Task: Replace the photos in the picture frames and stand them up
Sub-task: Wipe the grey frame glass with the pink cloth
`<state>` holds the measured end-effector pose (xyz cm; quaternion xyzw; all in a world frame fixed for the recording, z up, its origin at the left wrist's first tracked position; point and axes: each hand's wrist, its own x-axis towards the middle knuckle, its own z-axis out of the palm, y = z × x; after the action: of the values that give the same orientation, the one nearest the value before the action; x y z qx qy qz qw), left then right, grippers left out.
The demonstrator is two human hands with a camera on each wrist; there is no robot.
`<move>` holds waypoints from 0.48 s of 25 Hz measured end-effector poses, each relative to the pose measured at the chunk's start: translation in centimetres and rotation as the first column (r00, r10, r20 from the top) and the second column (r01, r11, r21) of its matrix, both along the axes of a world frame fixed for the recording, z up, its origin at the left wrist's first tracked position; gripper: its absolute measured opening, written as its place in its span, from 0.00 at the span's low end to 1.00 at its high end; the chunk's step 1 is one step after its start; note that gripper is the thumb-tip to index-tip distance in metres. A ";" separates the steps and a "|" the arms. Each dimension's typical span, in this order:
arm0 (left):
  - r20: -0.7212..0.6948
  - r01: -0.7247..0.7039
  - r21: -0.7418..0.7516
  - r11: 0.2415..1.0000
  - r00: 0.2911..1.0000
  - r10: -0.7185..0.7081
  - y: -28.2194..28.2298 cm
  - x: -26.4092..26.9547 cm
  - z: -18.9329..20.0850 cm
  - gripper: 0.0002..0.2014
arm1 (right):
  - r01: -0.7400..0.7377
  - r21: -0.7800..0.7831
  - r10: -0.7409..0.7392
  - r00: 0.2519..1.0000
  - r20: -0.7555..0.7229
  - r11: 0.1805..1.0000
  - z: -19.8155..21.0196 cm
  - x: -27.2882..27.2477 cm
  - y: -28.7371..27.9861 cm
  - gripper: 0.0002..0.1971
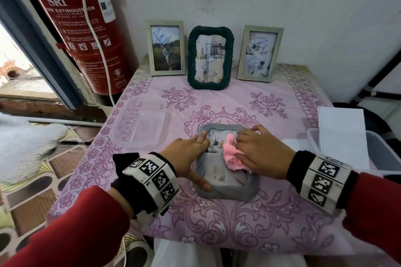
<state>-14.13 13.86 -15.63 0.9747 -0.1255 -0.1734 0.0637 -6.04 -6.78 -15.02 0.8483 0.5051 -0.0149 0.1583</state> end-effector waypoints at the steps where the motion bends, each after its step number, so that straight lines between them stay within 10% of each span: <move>1: -0.001 -0.005 -0.002 1.000 1.000 0.005 0.0 0.0 0.0 0.57 | 0.004 0.058 0.000 0.999 -0.054 0.998 -0.2 -0.3 -0.1 0.18; 5: 0.006 -0.007 0.024 1.000 1.000 0.007 -0.1 0.0 0.0 0.58 | 0.053 0.245 0.041 0.931 -0.362 0.968 -1.1 -4.1 -1.5 0.20; 12: 0.007 -0.003 0.014 1.000 1.000 0.003 0.1 0.0 -0.1 0.59 | -0.070 0.216 0.084 0.995 -0.053 0.974 -0.2 -3.5 -2.6 0.18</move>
<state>-14.17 13.97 -15.70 0.9759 -0.1232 -0.1710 0.0570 -9.58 -9.38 -15.23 0.8393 0.5409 0.0197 0.0508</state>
